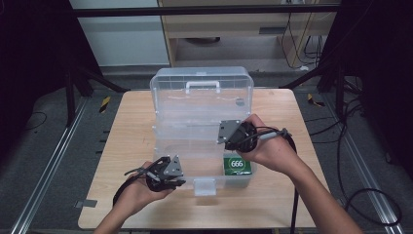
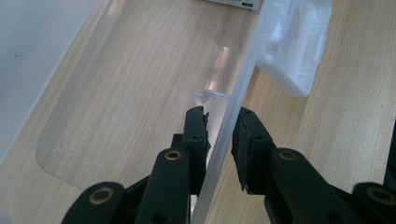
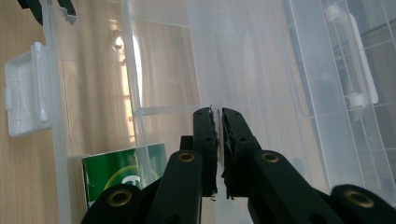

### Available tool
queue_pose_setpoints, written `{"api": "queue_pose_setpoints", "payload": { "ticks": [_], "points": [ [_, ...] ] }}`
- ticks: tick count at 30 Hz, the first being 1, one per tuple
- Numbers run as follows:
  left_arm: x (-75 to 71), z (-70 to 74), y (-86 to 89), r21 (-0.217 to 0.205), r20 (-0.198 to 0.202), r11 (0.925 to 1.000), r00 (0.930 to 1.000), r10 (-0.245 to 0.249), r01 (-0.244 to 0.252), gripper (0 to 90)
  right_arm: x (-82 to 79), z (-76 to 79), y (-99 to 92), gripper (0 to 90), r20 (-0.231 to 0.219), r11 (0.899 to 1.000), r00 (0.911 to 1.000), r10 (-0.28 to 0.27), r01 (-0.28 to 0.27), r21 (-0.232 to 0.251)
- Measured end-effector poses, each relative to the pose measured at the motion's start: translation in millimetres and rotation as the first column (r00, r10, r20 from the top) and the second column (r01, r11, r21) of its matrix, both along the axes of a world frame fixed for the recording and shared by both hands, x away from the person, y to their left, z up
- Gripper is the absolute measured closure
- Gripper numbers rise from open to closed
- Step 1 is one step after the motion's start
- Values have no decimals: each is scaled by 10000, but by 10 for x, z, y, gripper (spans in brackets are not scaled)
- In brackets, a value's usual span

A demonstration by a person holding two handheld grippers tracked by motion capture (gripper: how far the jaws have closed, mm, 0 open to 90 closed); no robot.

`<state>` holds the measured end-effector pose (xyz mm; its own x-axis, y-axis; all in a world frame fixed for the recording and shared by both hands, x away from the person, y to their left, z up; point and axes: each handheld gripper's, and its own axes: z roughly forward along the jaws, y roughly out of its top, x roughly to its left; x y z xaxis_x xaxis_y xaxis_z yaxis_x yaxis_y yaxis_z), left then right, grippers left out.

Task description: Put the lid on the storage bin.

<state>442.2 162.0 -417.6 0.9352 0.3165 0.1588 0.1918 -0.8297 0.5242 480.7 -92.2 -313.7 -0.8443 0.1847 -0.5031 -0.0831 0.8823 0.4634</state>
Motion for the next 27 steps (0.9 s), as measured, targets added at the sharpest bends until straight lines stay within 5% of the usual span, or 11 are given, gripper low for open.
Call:
{"api": "queue_pose_setpoints", "payload": {
  "ticks": [16,18,20,22,23,24,27],
  "points": [
    [-60,-28,-9,-234,-101,9983,9986,524,-526,744,-101,-59,-31,849,16,9998,9998,189,-189,102],
    [-28,-18,-2,-78,228,9999,9997,112,-110,739,-116,-70,-47,846,-23,9997,9998,193,-193,180],
    [-65,-33,-8,-276,-77,9982,9985,535,-537,735,-115,-70,-56,845,-23,9996,9997,225,-224,195],
    [-96,-44,-14,-365,29,9971,9977,671,-669,729,-117,-72,-58,846,-18,9995,9997,235,-234,209],
    [-63,-26,-3,-173,451,9996,9987,224,-216,725,-119,-73,-58,846,-25,9995,9997,252,-251,201],
    [-63,-26,-3,-173,451,9996,9987,224,-216,711,-119,-73,-58,846,-25,9995,9997,252,-251,201],
    [-100,38,39,-773,528,9961,9975,464,-423,654,-119,-71,-61,844,-22,9995,9997,247,-247,189]
  ]
}}
